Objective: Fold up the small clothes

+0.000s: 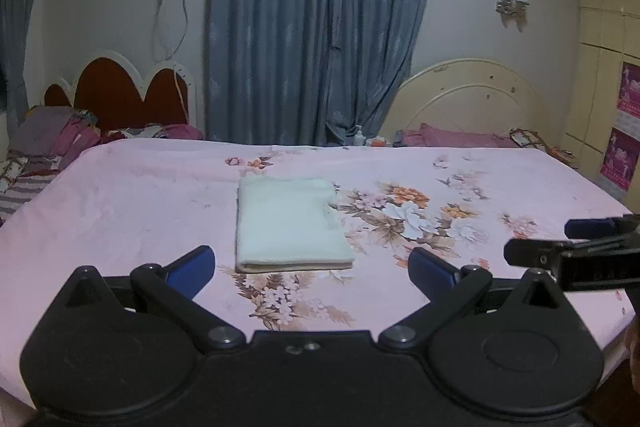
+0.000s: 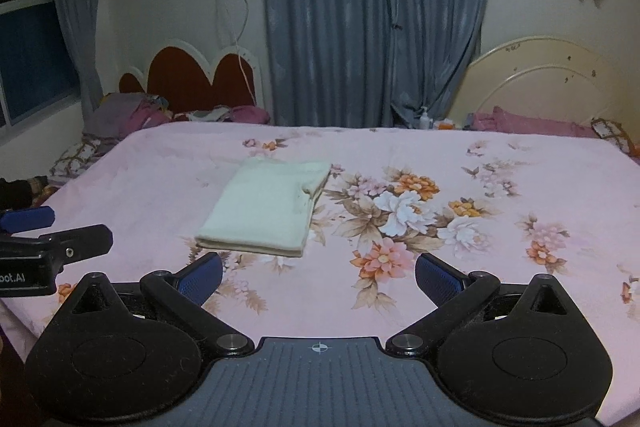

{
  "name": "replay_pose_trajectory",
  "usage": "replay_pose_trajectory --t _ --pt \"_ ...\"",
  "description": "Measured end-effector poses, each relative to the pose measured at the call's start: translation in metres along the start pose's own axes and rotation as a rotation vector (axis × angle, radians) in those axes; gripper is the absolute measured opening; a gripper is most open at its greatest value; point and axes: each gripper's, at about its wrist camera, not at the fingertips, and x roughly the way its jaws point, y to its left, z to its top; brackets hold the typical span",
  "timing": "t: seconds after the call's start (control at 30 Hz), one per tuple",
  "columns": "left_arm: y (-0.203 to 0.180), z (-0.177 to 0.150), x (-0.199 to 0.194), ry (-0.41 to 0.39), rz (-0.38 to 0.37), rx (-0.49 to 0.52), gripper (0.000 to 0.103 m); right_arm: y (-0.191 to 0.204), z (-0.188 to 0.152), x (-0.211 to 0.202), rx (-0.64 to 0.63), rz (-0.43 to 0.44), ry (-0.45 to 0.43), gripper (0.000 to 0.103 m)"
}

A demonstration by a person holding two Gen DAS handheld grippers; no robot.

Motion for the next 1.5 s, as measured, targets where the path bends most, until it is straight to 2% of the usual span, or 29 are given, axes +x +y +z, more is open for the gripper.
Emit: replay_pose_trajectory --t 0.33,0.9,1.5 --pt "-0.004 -0.008 -0.004 -0.007 0.000 0.013 0.102 0.005 -0.005 -0.014 -0.006 -0.009 -0.002 0.101" --pt "0.003 -0.010 -0.010 -0.034 -0.016 0.038 0.102 0.003 0.001 -0.017 -0.014 -0.024 -0.018 0.101" --pt "0.006 -0.010 -0.010 -0.028 -0.013 0.043 0.102 0.003 0.000 -0.017 -0.011 -0.019 -0.013 0.101"
